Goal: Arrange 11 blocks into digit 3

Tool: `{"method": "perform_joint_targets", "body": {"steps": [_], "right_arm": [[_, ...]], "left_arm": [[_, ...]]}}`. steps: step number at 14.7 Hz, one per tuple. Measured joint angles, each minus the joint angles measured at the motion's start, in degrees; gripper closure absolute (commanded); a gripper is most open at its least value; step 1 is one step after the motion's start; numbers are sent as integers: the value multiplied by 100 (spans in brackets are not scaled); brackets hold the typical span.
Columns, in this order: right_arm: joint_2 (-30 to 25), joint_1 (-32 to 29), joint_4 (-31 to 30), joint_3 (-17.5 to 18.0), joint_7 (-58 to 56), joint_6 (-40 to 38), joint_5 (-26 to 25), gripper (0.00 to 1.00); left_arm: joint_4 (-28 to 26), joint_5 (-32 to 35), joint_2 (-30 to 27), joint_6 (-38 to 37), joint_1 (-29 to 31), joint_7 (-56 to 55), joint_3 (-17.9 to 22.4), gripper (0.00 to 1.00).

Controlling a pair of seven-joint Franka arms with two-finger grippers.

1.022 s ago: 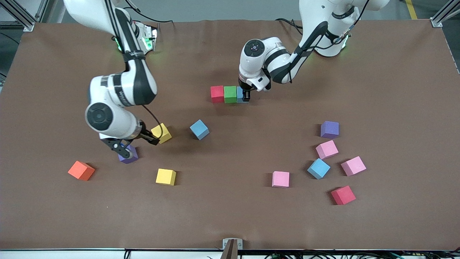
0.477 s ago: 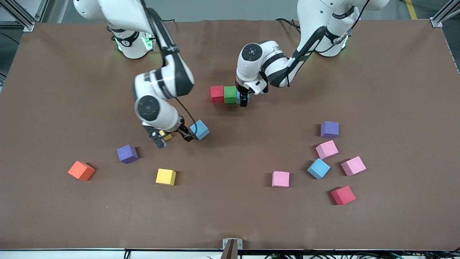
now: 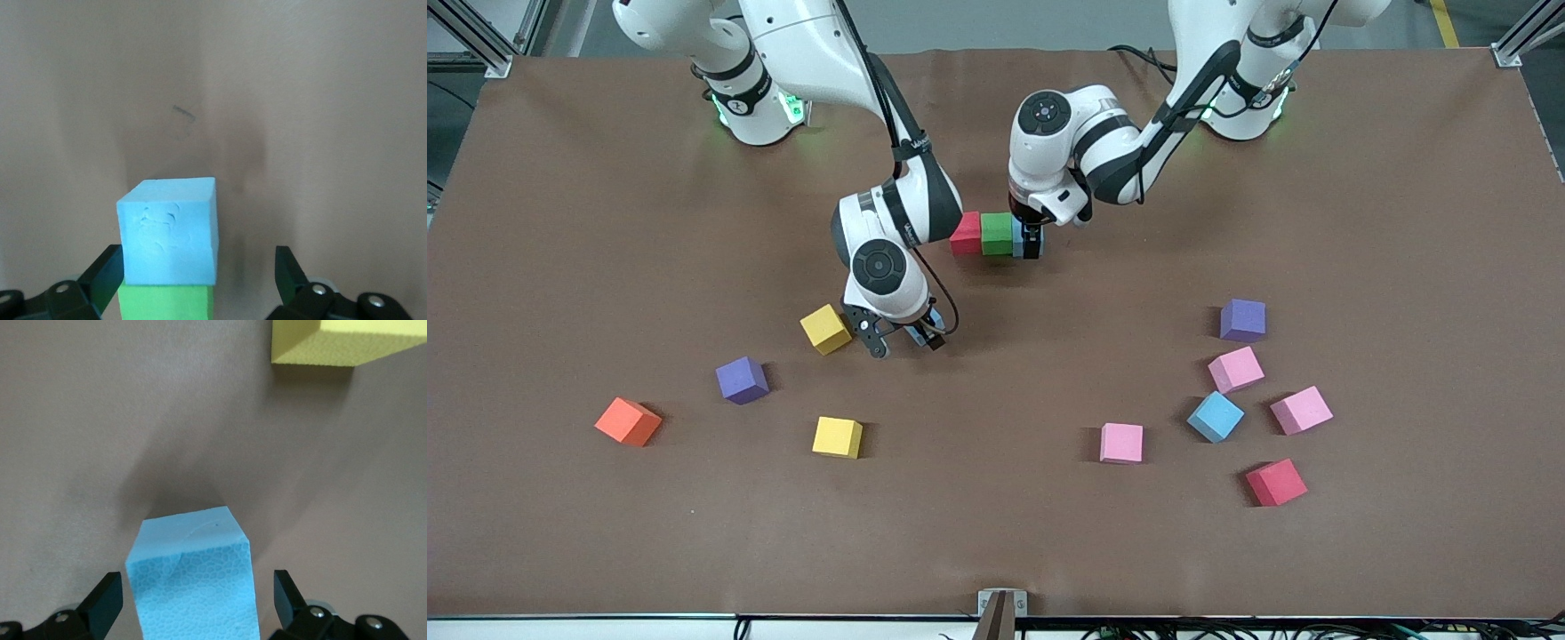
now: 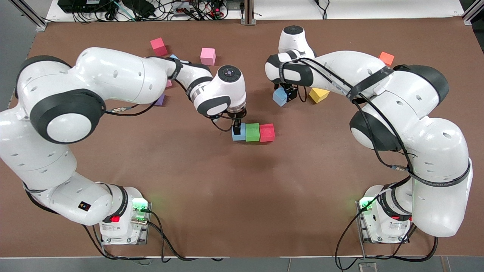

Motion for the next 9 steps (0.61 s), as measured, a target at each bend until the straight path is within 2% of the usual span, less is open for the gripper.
{"method": "perform_joint_targets", "body": {"steps": [5, 8, 9], "right_arm": [[-3, -36, 4, -15, 0, -2, 14, 0], [-2, -35, 2, 24, 0, -4, 26, 0], [-1, -34, 1, 42, 0, -4, 27, 4]], "left_arm": [[657, 0, -223, -1020, 55, 113, 3, 0], [1195, 1, -224, -1496, 370, 713, 35, 0], [1382, 1, -213, -1608, 556, 1001, 50, 0]]}}
